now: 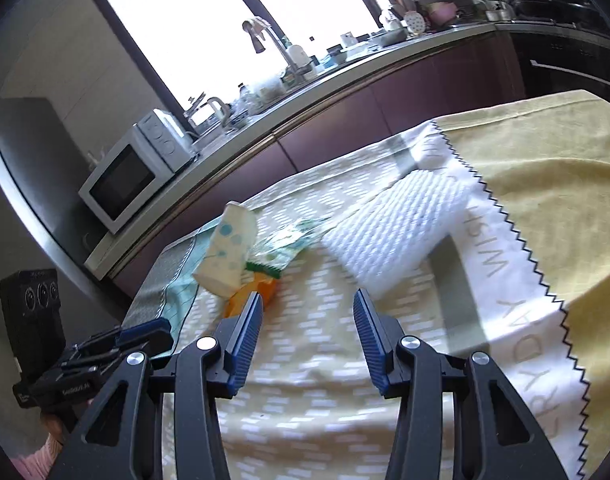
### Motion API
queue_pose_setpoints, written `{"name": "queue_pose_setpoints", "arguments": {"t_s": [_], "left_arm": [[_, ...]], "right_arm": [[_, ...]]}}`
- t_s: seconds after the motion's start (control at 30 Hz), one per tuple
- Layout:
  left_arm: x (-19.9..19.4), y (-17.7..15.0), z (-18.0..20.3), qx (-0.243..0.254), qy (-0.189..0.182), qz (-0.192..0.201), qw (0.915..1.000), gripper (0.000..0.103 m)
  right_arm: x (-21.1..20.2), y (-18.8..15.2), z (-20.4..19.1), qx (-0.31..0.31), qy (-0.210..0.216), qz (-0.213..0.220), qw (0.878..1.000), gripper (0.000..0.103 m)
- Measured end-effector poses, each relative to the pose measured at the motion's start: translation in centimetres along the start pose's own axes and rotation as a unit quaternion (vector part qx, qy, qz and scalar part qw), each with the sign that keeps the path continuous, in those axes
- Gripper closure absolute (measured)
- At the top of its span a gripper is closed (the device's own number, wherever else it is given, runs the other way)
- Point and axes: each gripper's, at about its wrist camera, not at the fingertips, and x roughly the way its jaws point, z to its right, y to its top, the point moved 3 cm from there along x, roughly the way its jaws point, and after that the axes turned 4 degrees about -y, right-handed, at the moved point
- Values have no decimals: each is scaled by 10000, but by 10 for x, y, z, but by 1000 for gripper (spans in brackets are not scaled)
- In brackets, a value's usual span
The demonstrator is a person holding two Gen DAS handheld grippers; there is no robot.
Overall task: Collect trash
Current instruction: 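Grasp the orange peel with the left gripper while the right grasps the white foam net, then lift the peel and foam net and carry both toward the teal bin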
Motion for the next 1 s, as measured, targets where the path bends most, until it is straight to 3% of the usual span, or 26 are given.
{"name": "queue_pose_setpoints", "arguments": {"t_s": [0.27, 0.63, 0.7, 0.87, 1.0], "left_arm": [[39, 5, 8, -114, 69, -286, 9995, 61], [65, 16, 3, -397, -28, -491, 9980, 63], [67, 16, 4, -388, -27, -494, 9980, 64], [71, 16, 12, -361, -181, -527, 9978, 81], [71, 16, 15, -355, -182, -493, 9980, 84]], "right_arm": [[20, 29, 45, 606, -167, -28, 9980, 50], [50, 33, 44, 715, -180, -247, 9970, 47], [50, 33, 43, 713, -223, -238, 9969, 50], [52, 33, 50, 891, -174, -304, 9954, 77], [48, 32, 48, 854, -113, -265, 9959, 87]]}}
